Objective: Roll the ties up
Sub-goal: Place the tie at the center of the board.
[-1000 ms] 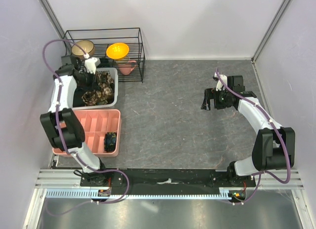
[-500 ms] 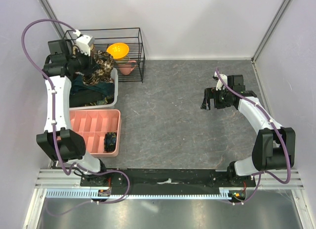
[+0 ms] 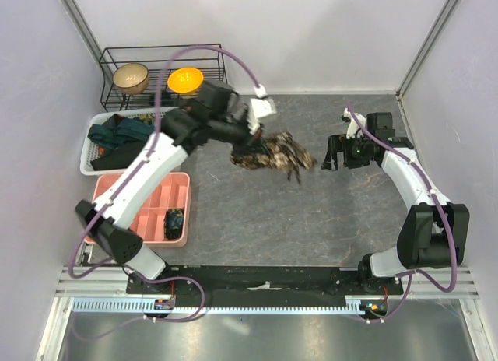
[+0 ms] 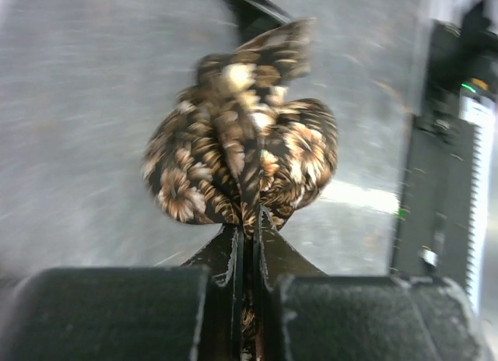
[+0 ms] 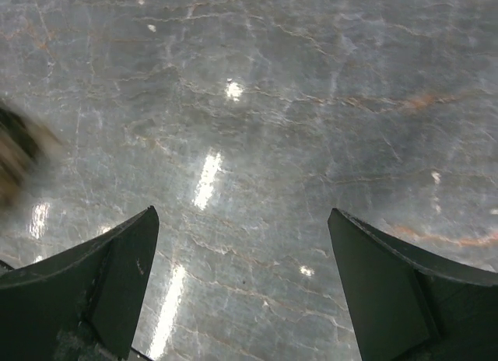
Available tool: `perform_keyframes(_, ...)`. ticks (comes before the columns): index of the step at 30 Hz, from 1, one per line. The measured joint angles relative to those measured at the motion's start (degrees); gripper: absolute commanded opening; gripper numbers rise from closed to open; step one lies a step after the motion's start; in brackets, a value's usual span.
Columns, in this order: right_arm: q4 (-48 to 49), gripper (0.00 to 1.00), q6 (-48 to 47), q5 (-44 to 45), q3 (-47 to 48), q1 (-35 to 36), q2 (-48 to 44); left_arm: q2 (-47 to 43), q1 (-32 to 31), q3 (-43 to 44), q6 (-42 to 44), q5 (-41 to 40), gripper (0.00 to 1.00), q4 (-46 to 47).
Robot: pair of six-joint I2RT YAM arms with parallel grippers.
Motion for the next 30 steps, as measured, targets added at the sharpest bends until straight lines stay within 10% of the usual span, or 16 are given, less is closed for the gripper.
perform_keyframes(9, -7.1, 0.98, -6.4, 1.3, 0.7, -7.1, -1.9, 15.3, -7.8, -6.0, -0.5, 8.0, 0.06, 1.5)
perform_keyframes(19, -10.7, 0.98, -10.4, 0.3, 0.7, -6.9, -1.4, 20.2, 8.8, -20.4, 7.5, 3.2, 0.77, 1.5)
perform_keyframes(30, -12.9, 0.98, -9.7, -2.7, 2.3, -8.5, 0.8, 10.3, -5.1, -20.7, 15.0, -6.3, 0.77, 11.8)
